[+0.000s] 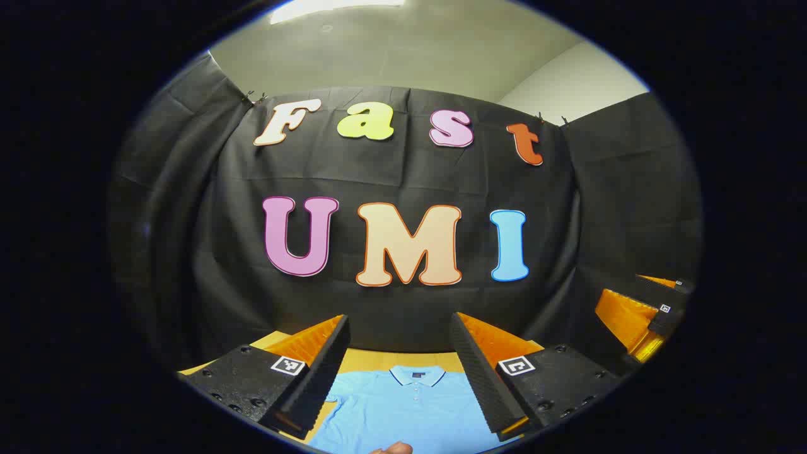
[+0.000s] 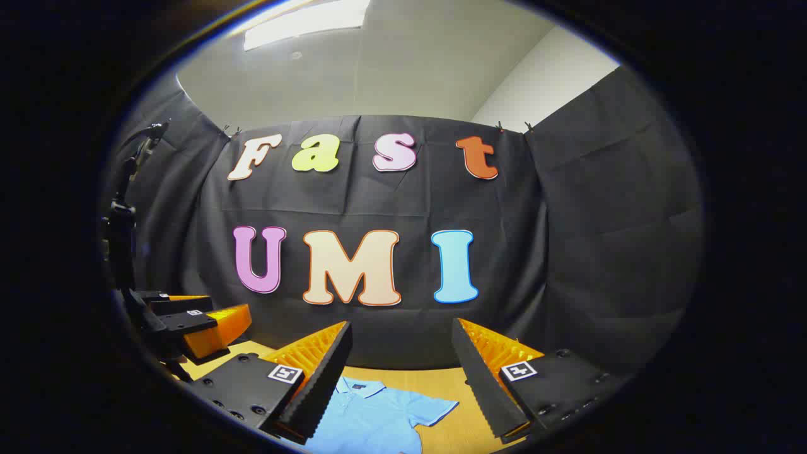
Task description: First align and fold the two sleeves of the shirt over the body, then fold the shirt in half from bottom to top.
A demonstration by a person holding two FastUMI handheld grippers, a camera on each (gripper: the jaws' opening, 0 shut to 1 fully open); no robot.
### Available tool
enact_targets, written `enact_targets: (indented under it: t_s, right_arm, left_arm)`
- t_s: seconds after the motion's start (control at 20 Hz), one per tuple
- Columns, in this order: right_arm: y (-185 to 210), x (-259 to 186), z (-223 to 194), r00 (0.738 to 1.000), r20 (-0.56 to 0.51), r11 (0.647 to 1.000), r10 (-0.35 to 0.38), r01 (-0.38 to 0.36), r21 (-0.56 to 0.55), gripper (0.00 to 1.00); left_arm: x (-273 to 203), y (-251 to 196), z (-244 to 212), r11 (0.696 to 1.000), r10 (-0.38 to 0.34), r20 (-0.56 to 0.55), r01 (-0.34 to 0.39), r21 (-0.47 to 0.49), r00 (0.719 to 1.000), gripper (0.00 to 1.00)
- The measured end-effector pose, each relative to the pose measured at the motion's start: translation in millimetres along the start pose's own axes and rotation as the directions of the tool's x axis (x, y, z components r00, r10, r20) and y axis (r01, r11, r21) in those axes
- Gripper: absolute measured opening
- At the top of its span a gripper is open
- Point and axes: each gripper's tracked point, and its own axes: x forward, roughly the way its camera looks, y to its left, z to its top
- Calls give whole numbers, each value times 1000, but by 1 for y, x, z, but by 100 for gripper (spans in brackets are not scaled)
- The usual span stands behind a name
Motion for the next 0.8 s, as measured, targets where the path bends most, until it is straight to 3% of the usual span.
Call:
enact_targets:
  t_s: [0.65, 0.8]
  right_arm:
    - [4, 21, -13, 999, -34, 1000, -19, 19, -1, 100]
    - [4, 26, -6, 1000, -2, 999, -21, 21, 33, 98]
  left_arm:
    - [17, 13, -12, 1000, 1, -29, -2, -12, 1000, 93]
    - [20, 16, -12, 1000, -1, -27, 0, -15, 1000, 95]
